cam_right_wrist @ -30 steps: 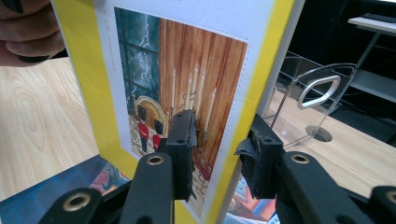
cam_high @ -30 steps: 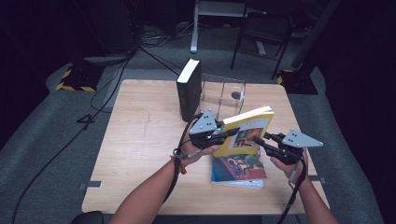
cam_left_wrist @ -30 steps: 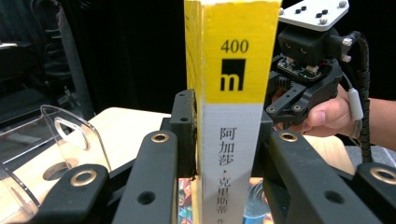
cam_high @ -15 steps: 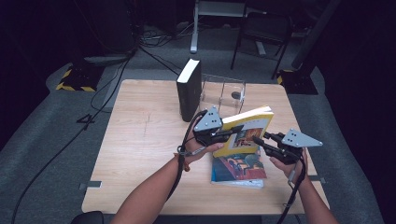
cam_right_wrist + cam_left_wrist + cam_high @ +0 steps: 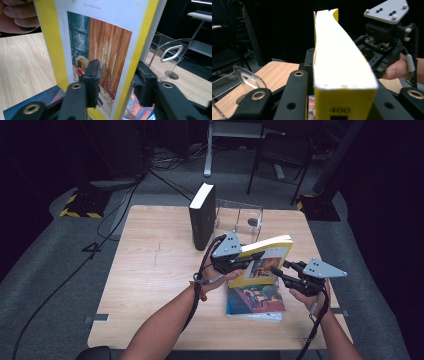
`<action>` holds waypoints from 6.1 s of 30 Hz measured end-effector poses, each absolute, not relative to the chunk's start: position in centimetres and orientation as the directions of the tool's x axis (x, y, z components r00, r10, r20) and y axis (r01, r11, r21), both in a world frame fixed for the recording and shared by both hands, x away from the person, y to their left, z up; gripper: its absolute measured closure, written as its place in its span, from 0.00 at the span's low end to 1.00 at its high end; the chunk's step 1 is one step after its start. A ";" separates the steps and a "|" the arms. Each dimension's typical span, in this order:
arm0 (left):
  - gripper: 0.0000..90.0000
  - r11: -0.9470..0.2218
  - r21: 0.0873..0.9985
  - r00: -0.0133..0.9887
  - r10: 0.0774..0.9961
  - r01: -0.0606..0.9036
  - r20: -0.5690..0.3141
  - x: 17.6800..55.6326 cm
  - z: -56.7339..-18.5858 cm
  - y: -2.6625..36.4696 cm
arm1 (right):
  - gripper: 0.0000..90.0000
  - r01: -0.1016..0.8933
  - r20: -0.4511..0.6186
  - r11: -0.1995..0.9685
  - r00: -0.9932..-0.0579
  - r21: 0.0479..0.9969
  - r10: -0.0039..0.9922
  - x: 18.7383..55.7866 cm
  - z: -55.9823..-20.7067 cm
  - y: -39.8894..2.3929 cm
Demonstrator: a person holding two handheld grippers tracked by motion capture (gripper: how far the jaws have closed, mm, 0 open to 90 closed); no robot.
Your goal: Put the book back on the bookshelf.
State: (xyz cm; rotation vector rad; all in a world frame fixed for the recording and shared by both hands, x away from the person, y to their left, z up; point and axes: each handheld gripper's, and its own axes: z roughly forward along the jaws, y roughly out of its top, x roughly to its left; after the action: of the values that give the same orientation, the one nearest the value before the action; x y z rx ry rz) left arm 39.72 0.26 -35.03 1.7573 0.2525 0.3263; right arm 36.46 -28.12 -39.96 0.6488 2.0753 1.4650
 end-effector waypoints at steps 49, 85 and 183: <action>0.82 -0.217 0.974 0.610 0.781 0.062 0.135 44.9 -33.0 7.5 | 0.32 0.354 -0.045 0.425 -0.723 0.833 0.689 37.7 -44.3 -30.9; 0.82 -0.257 0.956 0.507 0.849 0.144 0.151 51.6 -34.8 2.0 | 0.32 0.336 -0.089 0.476 -0.736 0.813 0.671 37.6 -44.6 -30.5; 0.83 -0.292 0.921 0.533 0.838 0.259 0.116 52.7 -36.1 2.2 | 0.36 0.339 -0.073 0.507 -0.773 0.792 0.630 37.6 -44.9 -30.1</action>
State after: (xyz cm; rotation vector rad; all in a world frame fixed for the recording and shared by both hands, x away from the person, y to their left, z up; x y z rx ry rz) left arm 52.69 2.22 -36.08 1.8201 0.9082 0.7634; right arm 37.63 -30.06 -44.90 0.8060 2.4008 1.1480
